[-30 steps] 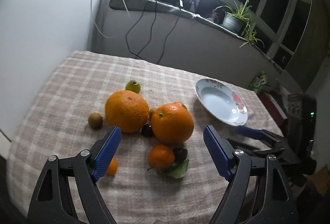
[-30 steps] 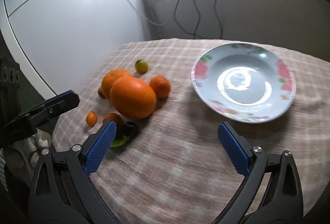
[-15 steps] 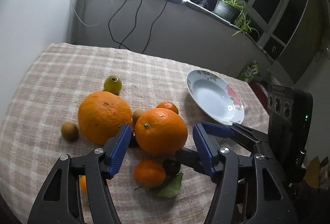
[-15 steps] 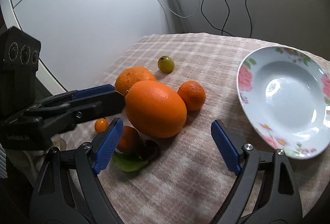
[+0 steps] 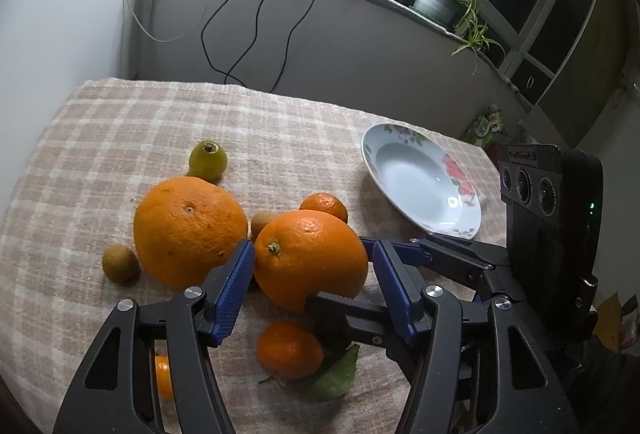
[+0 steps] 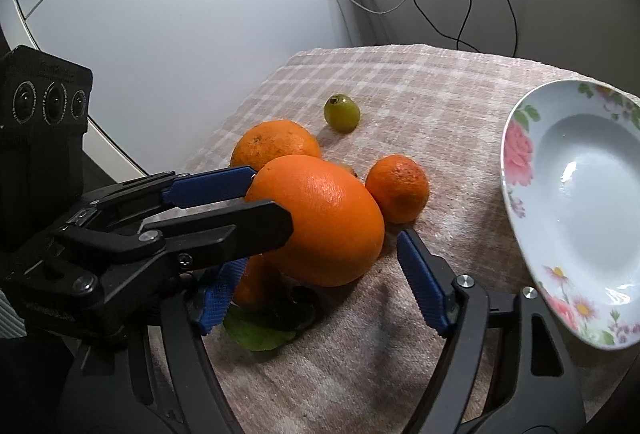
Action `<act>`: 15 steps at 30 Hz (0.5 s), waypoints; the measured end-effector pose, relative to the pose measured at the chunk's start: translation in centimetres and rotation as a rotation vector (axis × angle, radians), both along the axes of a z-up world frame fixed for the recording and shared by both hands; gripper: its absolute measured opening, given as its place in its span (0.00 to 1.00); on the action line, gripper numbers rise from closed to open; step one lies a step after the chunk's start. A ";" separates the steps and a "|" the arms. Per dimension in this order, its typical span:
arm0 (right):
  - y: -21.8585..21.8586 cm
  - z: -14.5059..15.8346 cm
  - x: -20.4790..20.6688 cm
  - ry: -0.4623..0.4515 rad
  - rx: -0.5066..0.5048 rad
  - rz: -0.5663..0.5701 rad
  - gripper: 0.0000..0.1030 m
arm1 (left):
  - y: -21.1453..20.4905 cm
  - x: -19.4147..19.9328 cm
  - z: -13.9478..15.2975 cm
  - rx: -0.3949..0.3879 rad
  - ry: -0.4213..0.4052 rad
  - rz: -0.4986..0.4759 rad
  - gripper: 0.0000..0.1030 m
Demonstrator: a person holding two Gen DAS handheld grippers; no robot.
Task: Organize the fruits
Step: 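Reach the right tool to the large orange and close around it, then carry the large orange with the right tool and lower onto the floral plate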
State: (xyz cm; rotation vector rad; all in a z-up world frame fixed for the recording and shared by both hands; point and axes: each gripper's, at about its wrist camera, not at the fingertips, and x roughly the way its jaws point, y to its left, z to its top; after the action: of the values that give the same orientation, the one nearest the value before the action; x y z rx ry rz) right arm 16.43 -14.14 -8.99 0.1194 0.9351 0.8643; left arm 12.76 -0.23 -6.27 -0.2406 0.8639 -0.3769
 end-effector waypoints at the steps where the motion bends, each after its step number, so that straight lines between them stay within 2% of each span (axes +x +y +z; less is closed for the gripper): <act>1: 0.2 -0.2 0.2 0.008 -0.002 0.007 0.76 | 0.1 0.1 -0.2 -0.007 0.009 -0.001 0.58; 6: 0.4 -0.3 0.1 0.003 -0.004 0.019 0.72 | 0.6 0.3 -0.8 -0.035 0.031 0.002 0.57; 15: 0.3 0.0 -0.2 -0.010 0.000 0.017 0.71 | 0.7 0.0 -0.3 -0.023 0.022 0.000 0.57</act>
State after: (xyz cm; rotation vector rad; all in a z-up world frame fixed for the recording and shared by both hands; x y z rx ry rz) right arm 16.18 -13.83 -8.99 0.1077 0.9277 0.8798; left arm 12.77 0.44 -6.61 -0.2668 0.8810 -0.3849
